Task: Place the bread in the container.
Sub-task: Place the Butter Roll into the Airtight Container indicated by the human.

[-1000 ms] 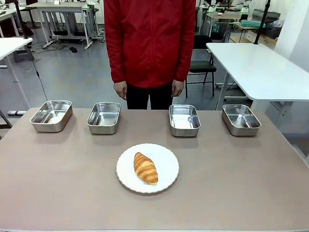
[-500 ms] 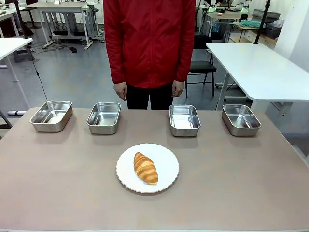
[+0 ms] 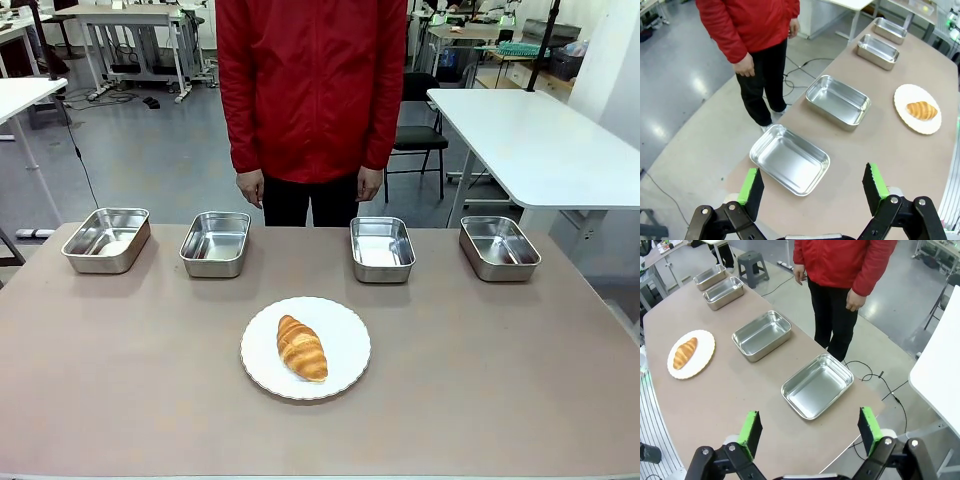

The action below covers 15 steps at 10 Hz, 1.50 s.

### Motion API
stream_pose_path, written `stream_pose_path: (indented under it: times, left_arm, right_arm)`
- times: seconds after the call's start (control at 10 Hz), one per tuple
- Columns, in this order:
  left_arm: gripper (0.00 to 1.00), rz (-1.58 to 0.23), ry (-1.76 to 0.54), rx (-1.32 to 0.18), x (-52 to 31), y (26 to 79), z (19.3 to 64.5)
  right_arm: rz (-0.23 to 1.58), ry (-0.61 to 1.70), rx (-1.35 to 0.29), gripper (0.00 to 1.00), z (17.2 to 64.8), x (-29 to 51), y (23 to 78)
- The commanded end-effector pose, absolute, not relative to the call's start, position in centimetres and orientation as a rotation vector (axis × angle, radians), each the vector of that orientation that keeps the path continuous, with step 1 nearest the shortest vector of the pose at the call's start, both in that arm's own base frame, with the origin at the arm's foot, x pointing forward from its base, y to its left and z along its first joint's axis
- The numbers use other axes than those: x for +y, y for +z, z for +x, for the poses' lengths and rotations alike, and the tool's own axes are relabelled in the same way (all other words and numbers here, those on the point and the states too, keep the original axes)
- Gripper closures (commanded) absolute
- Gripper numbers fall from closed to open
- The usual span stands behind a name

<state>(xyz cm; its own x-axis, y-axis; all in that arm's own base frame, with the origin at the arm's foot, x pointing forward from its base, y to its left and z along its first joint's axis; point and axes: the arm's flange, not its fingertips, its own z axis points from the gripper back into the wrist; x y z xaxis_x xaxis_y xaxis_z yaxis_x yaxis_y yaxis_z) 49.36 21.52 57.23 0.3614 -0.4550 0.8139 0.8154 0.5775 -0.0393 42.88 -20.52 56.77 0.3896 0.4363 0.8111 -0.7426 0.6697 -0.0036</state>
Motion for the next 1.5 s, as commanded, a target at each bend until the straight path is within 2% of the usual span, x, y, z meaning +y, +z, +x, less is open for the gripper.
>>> stream_pose_path:
  times: [0.0, 0.6, 0.7, 1.4]
  left_arm:
    - [0.00, -0.497, -0.806, -0.868, 21.12, 57.53, 48.78]
    - [0.00, -0.471, -0.722, -0.846, 21.48, 57.66, 48.36]
    - [0.00, -0.499, -0.777, -0.844, 21.98, 57.51, 49.03]
    - [0.00, -0.499, -0.777, -0.844, 21.98, 57.51, 49.03]
  right_arm:
    - [0.398, 0.794, -0.932, 0.00, 43.00, -20.75, 57.00]
    - [0.391, 0.764, -0.908, 0.00, 42.74, -20.69, 57.04]
    - [0.391, 0.764, -0.908, 0.00, 42.74, -20.69, 57.04]
    - [0.391, 0.764, -0.908, 0.00, 42.74, -20.69, 57.04]
